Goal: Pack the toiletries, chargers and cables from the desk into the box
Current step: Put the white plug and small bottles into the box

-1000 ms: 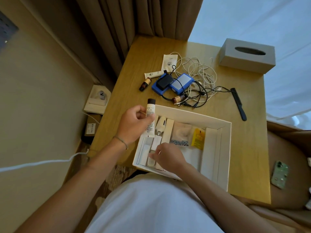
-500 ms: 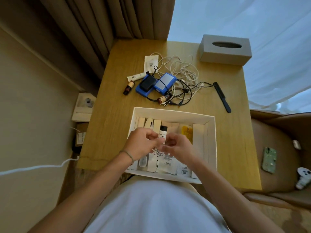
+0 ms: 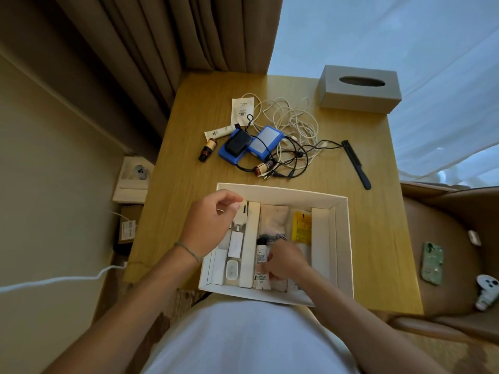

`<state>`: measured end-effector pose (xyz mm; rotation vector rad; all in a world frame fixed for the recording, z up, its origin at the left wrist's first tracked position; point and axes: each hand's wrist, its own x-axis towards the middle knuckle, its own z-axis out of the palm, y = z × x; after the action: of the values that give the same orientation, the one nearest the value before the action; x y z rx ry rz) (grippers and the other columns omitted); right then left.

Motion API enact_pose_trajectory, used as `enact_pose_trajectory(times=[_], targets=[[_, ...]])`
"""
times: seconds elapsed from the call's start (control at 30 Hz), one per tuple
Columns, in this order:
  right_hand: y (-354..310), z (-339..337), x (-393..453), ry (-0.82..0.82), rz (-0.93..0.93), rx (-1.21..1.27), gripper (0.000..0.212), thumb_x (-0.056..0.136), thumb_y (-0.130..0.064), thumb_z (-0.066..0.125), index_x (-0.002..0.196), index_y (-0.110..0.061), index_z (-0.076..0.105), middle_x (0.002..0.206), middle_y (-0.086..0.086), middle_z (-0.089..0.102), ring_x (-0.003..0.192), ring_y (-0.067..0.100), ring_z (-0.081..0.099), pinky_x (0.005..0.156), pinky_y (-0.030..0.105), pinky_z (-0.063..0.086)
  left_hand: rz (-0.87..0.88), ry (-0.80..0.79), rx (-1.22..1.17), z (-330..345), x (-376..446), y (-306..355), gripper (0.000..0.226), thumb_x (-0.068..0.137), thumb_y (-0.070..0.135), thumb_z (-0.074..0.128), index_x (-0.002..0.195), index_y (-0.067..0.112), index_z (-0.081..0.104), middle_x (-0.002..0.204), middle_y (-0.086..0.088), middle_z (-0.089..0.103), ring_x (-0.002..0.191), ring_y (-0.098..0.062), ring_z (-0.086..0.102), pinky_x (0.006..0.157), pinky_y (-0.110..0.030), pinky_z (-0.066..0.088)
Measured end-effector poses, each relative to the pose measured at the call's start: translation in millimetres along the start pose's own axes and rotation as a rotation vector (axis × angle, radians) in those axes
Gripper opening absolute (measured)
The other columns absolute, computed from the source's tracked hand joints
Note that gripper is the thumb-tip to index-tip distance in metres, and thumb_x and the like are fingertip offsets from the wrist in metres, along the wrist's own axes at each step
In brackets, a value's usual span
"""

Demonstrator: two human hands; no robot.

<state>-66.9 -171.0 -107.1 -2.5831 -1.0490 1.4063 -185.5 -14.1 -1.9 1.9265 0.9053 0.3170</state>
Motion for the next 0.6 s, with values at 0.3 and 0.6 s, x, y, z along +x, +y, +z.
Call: enact_pose_trajectory(times=[0.3,0.6], targets=[[-28.9,-38.8,-15.6,0.196,-0.132,0.066,0.035,0.096,-0.045,0.063,0.069,-0.024,0.059,0.062,-0.004,0.062,0.051,0.003,0.056,0.051,0.021,0.051,-0.045,0.072,0.001,-26.3,40.1,-18.9,0.018,0.096,0.017,0.059,0.103,0.030,0.070,0.094,0.015,0.070,0.088,0.003,0.064,0.074,-0.014,0.053],[-103.6,-147.9,5.4,0.500,-0.323,0.231,0.014,0.095,-0.025,0.064,0.081,-0.023,0.069,0.070,-0.008,0.067,0.063,0.005,0.061,0.059,0.022,0.050,-0.182,0.127,0.179,-38.8,140.2,-52.7,0.020,0.096,0.013,0.056,0.101,0.029,0.068,0.093,0.008,0.069,0.078,-0.008,0.064,0.066,-0.028,0.057]])
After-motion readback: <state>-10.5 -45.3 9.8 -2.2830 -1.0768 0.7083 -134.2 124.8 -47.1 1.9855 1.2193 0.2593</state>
